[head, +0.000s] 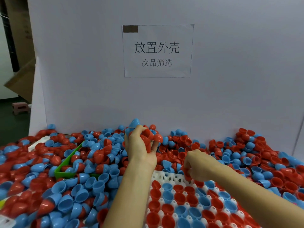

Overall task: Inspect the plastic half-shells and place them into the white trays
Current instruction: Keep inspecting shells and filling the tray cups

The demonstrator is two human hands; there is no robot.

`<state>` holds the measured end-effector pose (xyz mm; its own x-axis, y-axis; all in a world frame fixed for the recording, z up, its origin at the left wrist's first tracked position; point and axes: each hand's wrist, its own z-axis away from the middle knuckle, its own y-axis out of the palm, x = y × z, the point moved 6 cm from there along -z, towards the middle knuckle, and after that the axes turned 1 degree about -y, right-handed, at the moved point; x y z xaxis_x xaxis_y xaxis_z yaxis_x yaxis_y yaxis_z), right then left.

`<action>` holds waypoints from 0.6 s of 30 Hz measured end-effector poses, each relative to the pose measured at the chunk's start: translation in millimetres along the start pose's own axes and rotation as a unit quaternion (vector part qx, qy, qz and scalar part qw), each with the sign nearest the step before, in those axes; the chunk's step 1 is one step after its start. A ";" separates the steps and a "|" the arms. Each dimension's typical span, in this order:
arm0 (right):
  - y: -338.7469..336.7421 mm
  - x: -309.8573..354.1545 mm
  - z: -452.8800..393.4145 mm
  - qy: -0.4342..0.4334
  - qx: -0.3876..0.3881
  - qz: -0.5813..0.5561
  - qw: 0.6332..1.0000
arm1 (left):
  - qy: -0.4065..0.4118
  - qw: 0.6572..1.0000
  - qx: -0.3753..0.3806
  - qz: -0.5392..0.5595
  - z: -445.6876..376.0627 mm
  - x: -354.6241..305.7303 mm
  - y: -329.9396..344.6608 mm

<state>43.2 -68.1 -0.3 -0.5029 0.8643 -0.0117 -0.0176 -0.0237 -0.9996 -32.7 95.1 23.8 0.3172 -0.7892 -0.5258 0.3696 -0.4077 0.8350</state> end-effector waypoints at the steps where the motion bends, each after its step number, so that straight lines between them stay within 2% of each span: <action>1: 3.4 1.8 -2.1 -0.001 0.014 0.006 1.000 | 0.000 1.000 0.000 0.001 -0.4 -0.1 -0.1; 4: 11.6 6.1 -5.9 -0.008 0.048 0.018 0.999 | -0.003 1.000 0.002 0.002 -1.3 -0.3 -0.1; 9: 12.3 8.4 -7.8 -0.017 0.048 0.036 0.998 | -0.003 1.000 0.003 0.006 -3.4 0.6 -1.6; 18: 16.9 1.0 -6.3 -0.007 0.071 0.003 0.997 | -0.026 0.999 0.025 0.014 -0.6 4.2 1.7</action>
<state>47.8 -64.5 -17.3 -0.5160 0.8564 -0.0165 -0.1353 -0.1006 -0.9857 -30.2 91.4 22.9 0.2811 -0.8229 -0.4937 0.3162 -0.4063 0.8573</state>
